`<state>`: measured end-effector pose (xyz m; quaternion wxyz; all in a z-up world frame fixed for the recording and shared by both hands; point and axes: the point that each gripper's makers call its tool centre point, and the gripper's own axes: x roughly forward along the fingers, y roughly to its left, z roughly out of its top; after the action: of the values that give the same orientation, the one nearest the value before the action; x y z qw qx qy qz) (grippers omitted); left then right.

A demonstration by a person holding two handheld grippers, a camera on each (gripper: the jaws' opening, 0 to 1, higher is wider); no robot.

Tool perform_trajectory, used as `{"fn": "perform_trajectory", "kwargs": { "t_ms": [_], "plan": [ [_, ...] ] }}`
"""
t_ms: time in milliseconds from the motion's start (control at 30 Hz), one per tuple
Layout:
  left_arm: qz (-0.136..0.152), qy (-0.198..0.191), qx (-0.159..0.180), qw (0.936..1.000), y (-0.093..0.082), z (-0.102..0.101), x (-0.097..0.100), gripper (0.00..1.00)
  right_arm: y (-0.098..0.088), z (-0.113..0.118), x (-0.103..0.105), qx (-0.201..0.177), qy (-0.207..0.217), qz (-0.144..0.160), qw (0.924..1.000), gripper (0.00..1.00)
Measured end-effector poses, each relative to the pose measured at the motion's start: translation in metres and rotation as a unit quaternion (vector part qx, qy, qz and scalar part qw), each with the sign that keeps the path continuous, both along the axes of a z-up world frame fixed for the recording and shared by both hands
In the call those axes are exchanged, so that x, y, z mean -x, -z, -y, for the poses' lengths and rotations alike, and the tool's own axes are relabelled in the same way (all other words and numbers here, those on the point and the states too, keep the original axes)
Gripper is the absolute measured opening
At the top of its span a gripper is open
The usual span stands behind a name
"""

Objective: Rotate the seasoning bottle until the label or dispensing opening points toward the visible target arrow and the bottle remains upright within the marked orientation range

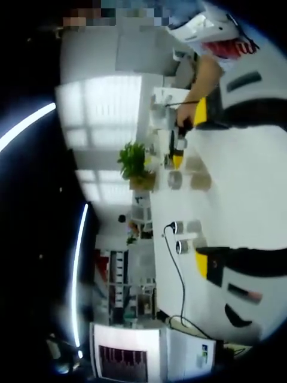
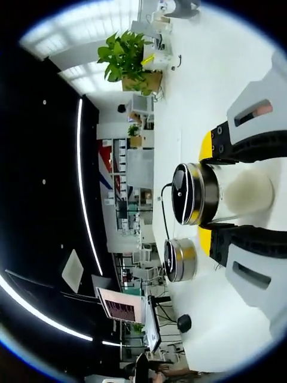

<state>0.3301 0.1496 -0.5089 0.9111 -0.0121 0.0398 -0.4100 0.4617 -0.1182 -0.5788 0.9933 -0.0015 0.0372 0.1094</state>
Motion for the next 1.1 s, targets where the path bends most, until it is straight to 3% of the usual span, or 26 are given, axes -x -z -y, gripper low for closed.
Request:
{"fn": "perform_trajectory", "kwargs": {
  "t_ms": [333, 400, 700, 867, 1100],
  "plan": [
    [-0.004, 0.002, 0.001, 1.0, 0.0, 0.0, -0.001, 0.84, 0.001, -0.001, -0.002, 0.014, -0.084, -0.021, 0.9961, 0.38],
    [-0.005, 0.002, 0.0, 1.0, 0.001, 0.0, -0.001, 0.84, 0.002, -0.002, -0.002, 0.018, -0.109, -0.04, 0.9931, 0.38],
    [-0.002, 0.006, 0.002, 1.0, 0.0, 0.005, 0.003, 0.83, 0.004, -0.004, -0.001, 0.032, -0.189, -0.07, 0.9789, 0.38],
    [0.006, 0.011, 0.004, 0.9999, -0.004, 0.004, 0.007, 0.83, 0.006, -0.008, 0.002, 0.041, -0.248, -0.082, 0.9645, 0.38],
    [0.004, 0.002, 0.005, 1.0, -0.004, -0.002, 0.005, 0.83, 0.008, -0.011, 0.005, 0.045, -0.339, -0.097, 0.9347, 0.38]
  ]
}}
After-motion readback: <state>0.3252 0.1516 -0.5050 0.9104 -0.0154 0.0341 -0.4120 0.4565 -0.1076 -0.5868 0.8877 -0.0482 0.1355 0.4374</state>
